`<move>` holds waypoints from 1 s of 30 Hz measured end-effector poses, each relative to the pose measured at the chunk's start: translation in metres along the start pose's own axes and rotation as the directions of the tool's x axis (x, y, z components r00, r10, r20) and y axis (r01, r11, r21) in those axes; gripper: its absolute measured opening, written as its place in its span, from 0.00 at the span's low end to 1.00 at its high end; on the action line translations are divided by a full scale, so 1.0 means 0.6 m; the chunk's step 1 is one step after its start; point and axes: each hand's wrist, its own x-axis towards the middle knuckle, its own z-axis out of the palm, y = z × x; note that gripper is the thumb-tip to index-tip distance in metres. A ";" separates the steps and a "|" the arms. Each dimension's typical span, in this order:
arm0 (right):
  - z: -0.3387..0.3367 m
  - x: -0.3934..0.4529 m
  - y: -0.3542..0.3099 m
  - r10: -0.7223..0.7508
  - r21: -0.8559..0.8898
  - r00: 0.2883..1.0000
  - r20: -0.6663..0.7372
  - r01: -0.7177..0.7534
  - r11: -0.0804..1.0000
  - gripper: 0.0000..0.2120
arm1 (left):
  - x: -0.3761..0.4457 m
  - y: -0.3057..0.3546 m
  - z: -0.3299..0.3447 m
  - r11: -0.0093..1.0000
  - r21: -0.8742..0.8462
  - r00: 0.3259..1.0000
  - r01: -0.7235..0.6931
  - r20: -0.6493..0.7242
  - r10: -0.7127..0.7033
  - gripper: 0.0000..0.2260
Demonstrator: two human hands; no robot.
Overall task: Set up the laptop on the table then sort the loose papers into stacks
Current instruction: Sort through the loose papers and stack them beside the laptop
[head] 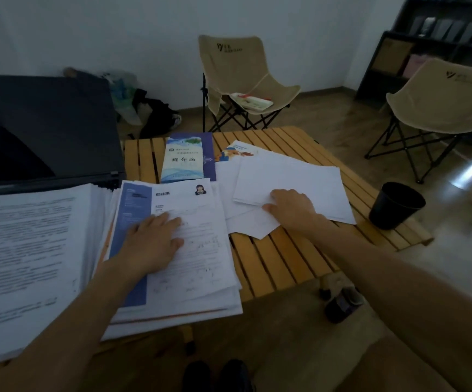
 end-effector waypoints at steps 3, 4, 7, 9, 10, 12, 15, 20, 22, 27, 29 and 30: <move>0.004 -0.001 -0.004 -0.111 -0.196 0.989 -0.094 0.092 0.976 0.16 | -0.001 0.005 -0.001 1.000 -0.005 1.000 0.011 -0.013 -0.011 0.25; 0.005 -0.001 -0.005 -0.143 -0.235 0.985 -0.092 0.119 0.965 0.15 | -0.001 0.006 -0.001 1.000 -0.009 1.000 0.011 -0.022 -0.011 0.25; 0.004 -0.002 -0.006 -0.156 -0.229 0.986 -0.066 0.138 0.964 0.15 | -0.003 0.008 0.001 0.999 -0.030 0.999 0.014 -0.039 -0.015 0.24; -0.001 0.000 -0.004 -0.164 -0.258 0.986 -0.044 0.147 0.955 0.16 | -0.003 0.009 0.001 0.999 -0.037 0.999 0.018 -0.035 -0.019 0.24; -0.006 0.001 -0.004 -0.179 -0.289 0.984 -0.023 0.165 0.943 0.15 | -0.003 0.011 0.002 0.999 -0.038 0.999 0.020 -0.034 -0.021 0.24; -0.018 -0.001 -0.007 -0.199 -0.351 0.979 0.050 0.204 0.914 0.13 | -0.002 0.011 0.003 0.999 -0.039 0.999 0.022 -0.039 -0.023 0.24; -0.039 -0.007 -0.017 -0.223 -0.419 0.961 0.161 0.271 0.867 0.08 | -0.002 0.012 0.003 0.999 -0.037 0.999 0.017 -0.041 -0.018 0.24; -0.076 -0.005 -0.021 -0.222 -0.376 0.926 0.304 0.331 0.865 0.13 | -0.013 0.022 0.000 0.999 -0.038 0.998 -0.008 -0.055 0.006 0.22; -0.077 -0.005 -0.019 -0.231 -0.385 0.927 0.294 0.336 0.860 0.13 | -0.016 0.024 -0.002 0.999 -0.040 0.999 -0.007 -0.052 0.005 0.22; -0.056 -0.010 -0.024 -0.206 -0.381 0.956 0.209 0.274 0.883 0.05 | -0.015 0.025 -0.004 0.999 -0.037 0.998 -0.008 -0.055 0.005 0.23; -0.047 -0.014 -0.019 -0.204 -0.399 0.966 0.158 0.252 0.882 0.06 | -0.014 0.024 -0.002 0.999 -0.047 0.998 -0.010 -0.067 0.007 0.22; -0.040 -0.018 -0.015 -0.210 -0.414 0.968 0.136 0.249 0.876 0.08 | -0.013 0.023 -0.001 0.999 -0.051 0.997 -0.010 -0.072 0.006 0.22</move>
